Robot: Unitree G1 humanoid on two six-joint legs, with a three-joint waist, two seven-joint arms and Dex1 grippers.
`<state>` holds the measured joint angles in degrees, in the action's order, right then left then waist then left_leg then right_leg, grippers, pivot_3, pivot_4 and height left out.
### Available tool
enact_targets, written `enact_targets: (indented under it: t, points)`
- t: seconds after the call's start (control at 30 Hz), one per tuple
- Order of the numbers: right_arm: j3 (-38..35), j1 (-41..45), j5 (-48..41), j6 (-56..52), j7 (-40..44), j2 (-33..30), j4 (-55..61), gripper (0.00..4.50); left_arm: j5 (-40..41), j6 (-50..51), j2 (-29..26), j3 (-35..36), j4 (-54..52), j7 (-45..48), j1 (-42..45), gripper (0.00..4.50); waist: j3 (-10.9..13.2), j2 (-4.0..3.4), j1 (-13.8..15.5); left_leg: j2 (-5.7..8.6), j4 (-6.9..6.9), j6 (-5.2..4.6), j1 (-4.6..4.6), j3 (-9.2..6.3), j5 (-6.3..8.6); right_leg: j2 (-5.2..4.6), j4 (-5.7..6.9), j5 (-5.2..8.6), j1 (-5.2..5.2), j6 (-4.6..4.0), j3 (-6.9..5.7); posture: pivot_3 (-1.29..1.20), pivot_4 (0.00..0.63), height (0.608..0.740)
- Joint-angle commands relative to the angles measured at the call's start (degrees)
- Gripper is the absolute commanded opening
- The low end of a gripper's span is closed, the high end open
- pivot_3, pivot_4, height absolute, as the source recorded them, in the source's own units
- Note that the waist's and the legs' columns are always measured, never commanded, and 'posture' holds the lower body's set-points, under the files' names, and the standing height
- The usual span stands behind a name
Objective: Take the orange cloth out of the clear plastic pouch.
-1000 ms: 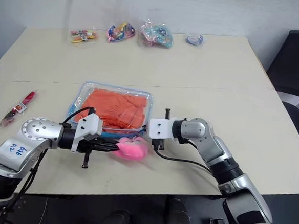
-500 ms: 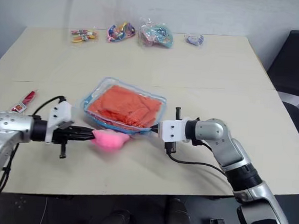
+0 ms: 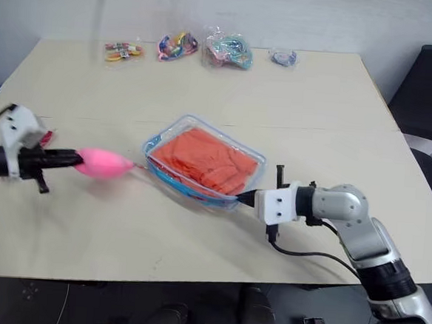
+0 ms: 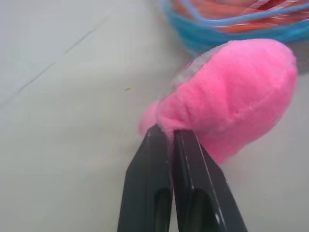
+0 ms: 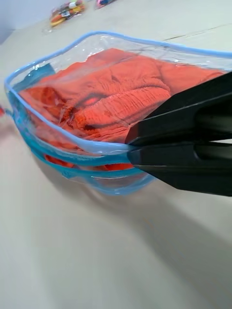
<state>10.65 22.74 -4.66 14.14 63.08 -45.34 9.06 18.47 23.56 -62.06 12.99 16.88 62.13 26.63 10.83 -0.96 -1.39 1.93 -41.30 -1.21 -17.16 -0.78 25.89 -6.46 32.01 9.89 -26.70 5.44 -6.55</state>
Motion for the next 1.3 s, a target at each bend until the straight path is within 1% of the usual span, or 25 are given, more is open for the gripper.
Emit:
enact_targets:
  t: [0.03,0.1,0.2,0.3,0.33,0.4,0.43,0.57,0.6,0.63,0.67,0.7,0.77,0.87,0.93,1.0,1.13,1.23,1.3]
  points:
    - [-3.8,-3.1,-2.6,2.6,1.8,-3.5,2.0,0.03,-0.9,-1.6,-2.0,1.0,4.8,0.7,3.4,0.0,0.0,0.01,0.1,0.0,0.0,0.0,-0.01,0.0,0.0,0.0,0.0,0.0,0.0,0.0,-0.01,0.0,0.15,0.74]
    - [-4.3,-3.9,-2.7,2.4,1.3,-3.8,2.0,0.03,0.0,-0.2,-1.6,0.7,4.4,1.9,3.7,0.0,0.0,0.01,-0.1,0.0,-0.01,0.0,0.0,0.03,0.0,0.01,0.0,0.0,0.0,0.0,-0.02,0.0,0.15,0.74]
    - [-4.1,-3.9,-3.8,-1.3,-0.8,-1.8,3.7,0.03,2.4,3.0,0.5,0.1,-2.6,3.5,-0.2,0.0,0.0,0.01,-0.2,-0.04,-0.02,0.0,0.0,0.05,0.0,0.01,0.01,0.0,0.0,0.0,-0.01,0.0,0.15,0.74]
    - [-3.6,-4.2,-5.2,-5.7,-2.0,-0.5,6.5,0.03,3.9,5.7,2.3,-0.1,-8.6,3.1,-4.1,0.0,0.0,0.0,-0.2,-0.14,-0.02,0.0,0.03,0.09,0.0,0.03,0.01,0.0,0.0,0.0,0.02,0.0,0.15,0.74]
    - [-3.5,-4.3,-5.1,-6.4,-2.3,-0.2,7.1,0.22,3.9,6.3,2.8,-0.2,-9.6,2.6,-5.1,0.0,0.0,0.0,-0.1,-0.14,-0.02,0.0,0.02,0.09,0.0,0.03,0.01,0.0,0.0,-0.01,0.02,0.0,0.15,0.74]
    - [-3.5,-4.9,-5.5,-8.2,-2.7,0.1,8.2,0.65,3.5,6.3,3.9,-0.3,-10.9,1.6,-6.8,0.52,0.0,0.01,-0.1,-0.14,-0.03,0.0,0.02,0.06,0.0,0.02,0.02,0.0,0.0,-0.01,0.03,0.0,0.15,0.74]
    - [-3.8,-5.2,-6.0,-9.4,-2.8,0.1,8.8,0.95,3.4,5.8,4.3,-0.3,-11.7,1.5,-7.6,0.73,0.0,0.01,-0.1,-0.13,-0.03,0.0,0.01,0.06,0.0,0.03,0.01,0.0,0.0,-0.01,0.03,0.0,0.15,0.74]
    - [-5.4,-7.5,-7.7,-12.8,-3.5,-0.6,12.1,2.36,1.6,2.3,3.5,-0.7,-12.8,2.2,-9.5,2.03,0.0,0.01,0.5,-0.13,-0.03,0.0,0.01,0.02,0.0,-0.01,0.01,0.0,0.0,-0.01,0.02,0.0,0.15,0.74]
    - [-5.9,-8.1,-8.1,-13.6,-3.7,-0.7,12.8,2.75,1.3,1.5,3.2,-0.8,-12.5,2.3,-9.3,2.36,0.0,0.01,0.7,-0.13,-0.04,0.0,0.0,0.01,0.0,-0.02,0.01,0.0,0.0,-0.01,0.03,0.0,0.15,0.74]
    - [-6.5,-8.7,-8.6,-14.6,-3.9,-0.9,13.7,3.03,0.3,0.0,2.8,-1.0,-11.4,2.3,-8.8,2.65,0.0,0.01,0.9,-0.11,-0.05,0.0,0.01,0.01,0.0,-0.01,0.01,0.0,0.0,-0.01,0.03,0.0,0.15,0.74]
    - [-7.1,-9.4,-9.5,-16.2,-4.1,-1.1,14.8,3.45,-0.9,-1.8,2.3,-1.3,-10.1,2.0,-7.9,2.99,0.0,0.01,1.1,-0.07,-0.05,0.0,0.02,0.01,0.0,-0.01,0.02,0.0,0.0,-0.01,0.06,0.0,0.15,0.74]
    - [-8.0,-10.3,-10.8,-18.2,-4.1,-1.4,16.3,3.72,-1.4,-2.8,1.8,-1.4,-8.7,2.3,-6.7,3.25,0.0,0.01,1.2,-0.07,-0.05,0.0,0.03,0.01,0.0,0.0,0.02,0.0,0.0,-0.01,0.06,0.0,0.15,0.74]
    - [-10.1,-11.8,-14.5,-23.0,-5.0,-1.6,19.7,4.43,-0.4,-2.7,0.6,-1.1,-6.9,4.5,-3.6,3.91,0.0,0.02,1.6,-0.07,-0.05,0.0,0.0,0.02,0.0,0.01,0.02,0.0,0.01,-0.01,0.01,0.0,0.15,0.74]
    - [-13.7,-13.6,-22.3,-31.9,-7.1,-1.7,24.8,4.48,2.6,-1.2,-0.7,-2.3,-8.5,9.5,2.1,3.93,0.0,0.04,1.6,-0.05,-0.07,0.0,-0.02,0.02,0.0,0.0,0.02,0.0,0.02,-0.01,-0.03,0.0,0.15,0.74]
    - [-15.2,-14.5,-25.4,-36.0,-8.5,-1.9,26.9,4.48,2.9,-1.2,0.2,-4.7,-11.0,11.1,7.0,3.93,0.0,0.05,1.8,-0.02,-0.09,0.0,-0.01,0.02,0.0,-0.02,0.03,0.0,0.04,-0.01,-0.03,0.0,0.15,0.74]
    - [-15.8,-15.3,-26.7,-38.4,-9.5,-1.9,28.6,4.48,0.9,-3.4,2.3,-8.0,-13.2,11.0,10.9,3.93,0.0,0.07,2.1,-0.01,-0.11,0.0,0.0,-0.01,0.0,-0.03,0.04,0.0,0.08,-0.01,-0.05,0.0,0.15,0.74]
    - [-15.0,-15.6,-26.6,-40.6,-11.9,-1.4,30.6,4.48,-6.3,-15.0,6.0,-16.5,-16.3,12.5,13.3,3.93,0.0,0.06,2.2,0.03,-0.08,-0.01,0.07,0.1,0.0,-0.03,0.04,0.0,0.11,0.0,0.06,0.0,0.15,0.74]
    - [-14.9,-15.7,-26.7,-41.6,-13.3,-1.1,31.7,4.48,-11.0,-24.7,8.4,-20.4,-13.9,12.6,13.6,3.93,0.0,0.07,2.0,-0.02,-0.09,-0.01,0.06,0.15,0.0,0.04,0.04,0.0,0.09,0.0,0.09,0.0,0.15,0.74]
    - [-15.1,-15.9,-26.9,-42.2,-14.2,-1.0,32.2,4.48,-12.9,-29.3,10.1,-21.9,-11.5,12.2,13.9,3.93,0.0,0.07,1.8,-0.05,-0.09,-0.01,0.06,0.18,0.0,0.08,0.04,0.0,0.08,0.0,0.1,0.0,0.15,0.74]
